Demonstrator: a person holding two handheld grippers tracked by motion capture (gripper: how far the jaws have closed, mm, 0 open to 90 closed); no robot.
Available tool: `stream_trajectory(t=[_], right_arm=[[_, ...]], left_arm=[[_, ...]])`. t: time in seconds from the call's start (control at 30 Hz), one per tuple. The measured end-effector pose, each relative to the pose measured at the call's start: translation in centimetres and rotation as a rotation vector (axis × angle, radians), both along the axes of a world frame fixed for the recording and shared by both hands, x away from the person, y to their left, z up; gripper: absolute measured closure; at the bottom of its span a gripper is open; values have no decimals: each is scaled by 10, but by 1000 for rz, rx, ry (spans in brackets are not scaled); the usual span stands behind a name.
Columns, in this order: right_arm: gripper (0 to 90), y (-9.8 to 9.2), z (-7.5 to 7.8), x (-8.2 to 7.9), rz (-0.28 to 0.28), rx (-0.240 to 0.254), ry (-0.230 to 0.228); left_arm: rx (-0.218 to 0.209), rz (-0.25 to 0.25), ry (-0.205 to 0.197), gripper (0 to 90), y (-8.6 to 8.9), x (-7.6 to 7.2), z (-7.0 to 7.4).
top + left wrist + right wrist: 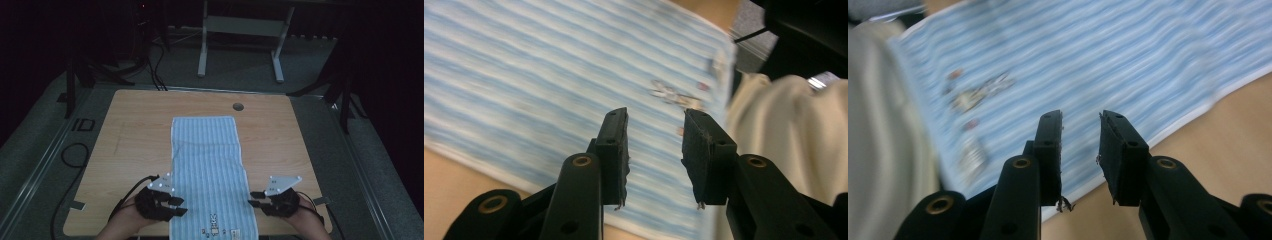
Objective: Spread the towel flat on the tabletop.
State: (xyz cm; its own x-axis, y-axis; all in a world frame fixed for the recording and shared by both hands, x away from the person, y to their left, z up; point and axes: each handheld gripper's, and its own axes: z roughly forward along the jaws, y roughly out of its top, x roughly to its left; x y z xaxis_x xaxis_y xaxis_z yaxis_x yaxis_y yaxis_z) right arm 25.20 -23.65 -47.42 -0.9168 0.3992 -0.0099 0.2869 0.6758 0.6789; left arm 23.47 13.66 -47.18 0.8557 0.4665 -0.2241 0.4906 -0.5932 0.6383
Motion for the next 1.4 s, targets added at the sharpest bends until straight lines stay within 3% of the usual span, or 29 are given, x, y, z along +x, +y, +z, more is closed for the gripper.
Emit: stream_trajectory(t=[0.1, 0.13, 0.2, 0.27, 0.4, 0.47, 0.5, 0.53, 0.57, 0.7, 0.77, 0.87, 0.93, 1.13, 1.23, 1.4], right_arm=[[819, 5, 2, 27, -32, 15, -16], [891, 7, 3, 39, -52, 13, -22], [900, 13, 3, 58, -72, 4, -33], [900, 20, 3, 76, -99, -5, -44], [900, 35, -1, 110, -141, -22, -46], [900, 42, -7, 126, -173, -33, -46], [900, 42, -7, 126, -173, -33, -46], [900, 46, -10, 135, -186, -34, -35], [900, 52, -20, 151, -216, -49, -24], [900, 64, -41, 181, -290, -71, 14], [900, 70, -52, 193, -308, -90, 34], [897, 74, -64, 205, -325, -124, 52], [895, 72, -64, 211, -340, -103, 70], [879, 62, -63, 222, -381, -117, 64], [879, 56, -63, 224, -398, -117, 69], [878, 45, -63, 226, -422, -127, 63]], left_arm=[[34, 59, -14, 625, 3, 30, -11], [51, 87, -28, 644, 3, 38, -15], [77, 128, -39, 695, 4, 54, -21], [101, 189, -78, 793, 5, 72, -27], [162, 263, -134, 880, 6, 101, -33], [181, 273, -148, 890, 5, 115, -37], [181, 273, -148, 890, 5, 115, -37], [188, 290, -143, 890, 4, 127, -40], [186, 301, -149, 889, 3, 133, -41], [188, 310, -125, 888, -1, 155, -50], [210, 317, -118, 887, -3, 164, -55], [223, 318, -88, 881, -5, 175, -65], [181, 330, -67, 881, -4, 180, -68], [162, 349, -66, 880, -7, 192, -69], [183, 327, -78, 880, -15, 198, -68], [177, 321, -67, 879, -26, 208, -68]])
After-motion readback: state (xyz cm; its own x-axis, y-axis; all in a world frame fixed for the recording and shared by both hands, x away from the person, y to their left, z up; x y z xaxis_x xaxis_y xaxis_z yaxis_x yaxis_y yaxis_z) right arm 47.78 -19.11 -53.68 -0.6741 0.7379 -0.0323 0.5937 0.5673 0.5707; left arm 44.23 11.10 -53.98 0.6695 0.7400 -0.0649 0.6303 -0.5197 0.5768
